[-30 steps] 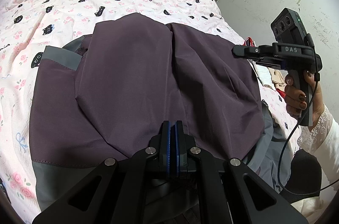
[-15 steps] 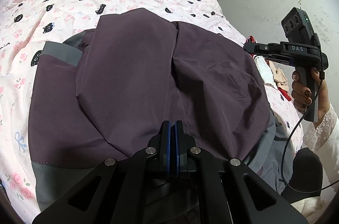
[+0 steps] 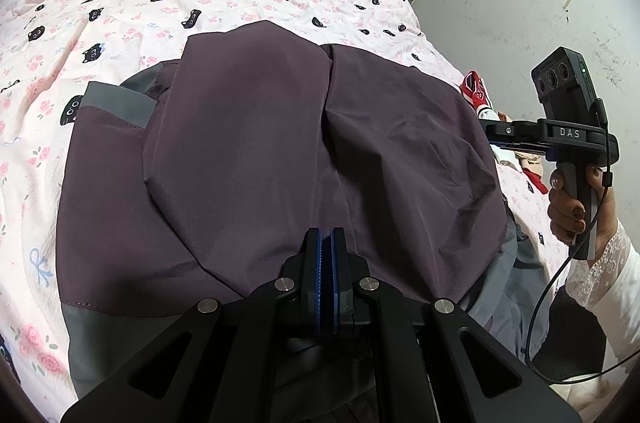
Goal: Fold clothes
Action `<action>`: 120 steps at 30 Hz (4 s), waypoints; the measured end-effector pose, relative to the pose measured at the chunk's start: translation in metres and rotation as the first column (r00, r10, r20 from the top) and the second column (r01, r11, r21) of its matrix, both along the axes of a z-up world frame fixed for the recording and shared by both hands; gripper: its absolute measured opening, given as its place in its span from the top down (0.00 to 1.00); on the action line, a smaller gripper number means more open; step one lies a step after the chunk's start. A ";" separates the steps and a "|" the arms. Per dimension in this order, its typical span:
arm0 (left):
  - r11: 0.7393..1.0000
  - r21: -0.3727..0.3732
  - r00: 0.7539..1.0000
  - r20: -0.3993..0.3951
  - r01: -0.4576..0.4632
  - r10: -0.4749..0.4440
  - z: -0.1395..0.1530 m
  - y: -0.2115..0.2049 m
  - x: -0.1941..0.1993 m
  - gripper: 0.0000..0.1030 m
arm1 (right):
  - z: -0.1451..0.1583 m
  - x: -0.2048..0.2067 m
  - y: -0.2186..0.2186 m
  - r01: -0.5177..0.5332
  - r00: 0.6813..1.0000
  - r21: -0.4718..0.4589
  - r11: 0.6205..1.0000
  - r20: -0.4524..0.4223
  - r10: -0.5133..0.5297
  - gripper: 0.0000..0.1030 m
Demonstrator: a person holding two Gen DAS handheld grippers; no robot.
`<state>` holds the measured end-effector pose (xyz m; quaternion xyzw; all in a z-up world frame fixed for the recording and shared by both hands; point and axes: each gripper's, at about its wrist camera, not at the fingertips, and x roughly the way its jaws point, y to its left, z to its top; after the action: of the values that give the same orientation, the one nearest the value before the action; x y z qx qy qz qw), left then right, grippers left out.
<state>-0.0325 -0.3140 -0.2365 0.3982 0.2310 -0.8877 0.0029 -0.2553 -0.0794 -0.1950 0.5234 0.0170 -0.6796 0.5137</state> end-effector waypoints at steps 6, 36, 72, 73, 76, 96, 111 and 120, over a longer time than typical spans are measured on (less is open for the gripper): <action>1.000 0.008 1.000 -0.003 -0.003 0.003 0.001 -0.002 0.001 0.97 | -0.013 -0.016 0.020 0.099 0.974 -0.135 0.986 0.218 -0.068 0.97; 0.999 0.049 0.988 -0.156 0.008 0.000 0.038 -0.014 0.011 0.96 | 0.043 0.076 -0.008 -0.120 0.981 -0.095 0.988 -0.165 0.103 0.76; 0.977 0.064 0.979 0.006 -0.201 0.202 0.032 -0.053 0.001 0.88 | 0.043 0.039 -0.036 -0.052 0.974 -0.057 0.997 -0.223 0.038 0.74; 0.978 0.055 0.980 0.027 -0.201 0.200 0.026 -0.051 0.000 0.88 | 0.041 0.036 -0.040 -0.046 0.975 -0.053 0.998 -0.219 0.034 0.74; 0.979 0.028 0.978 0.073 -0.200 0.197 0.012 -0.046 -0.003 0.88 | 0.027 0.029 -0.052 -0.031 0.977 -0.019 0.999 -0.211 0.026 0.74; 0.979 0.017 0.975 0.094 -0.202 0.200 -0.003 -0.043 0.007 0.88 | -0.018 0.008 -0.048 0.059 0.977 0.139 0.989 -0.213 -0.028 0.76; 0.989 -0.071 0.990 -0.060 -0.129 0.125 0.041 -0.002 0.023 0.87 | 0.025 0.074 -0.025 -0.059 0.935 0.068 0.996 -0.345 0.079 0.67; 0.989 -0.093 0.992 0.034 -0.118 0.122 0.019 0.006 0.021 0.78 | -0.006 0.097 -0.033 -0.091 0.929 0.176 0.980 -0.340 0.147 0.67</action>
<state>-0.0111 -0.3080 -0.2177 0.4004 0.2138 -0.8876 0.0789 -0.1584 -0.1121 -0.2006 0.4304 0.1938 -0.7262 0.4997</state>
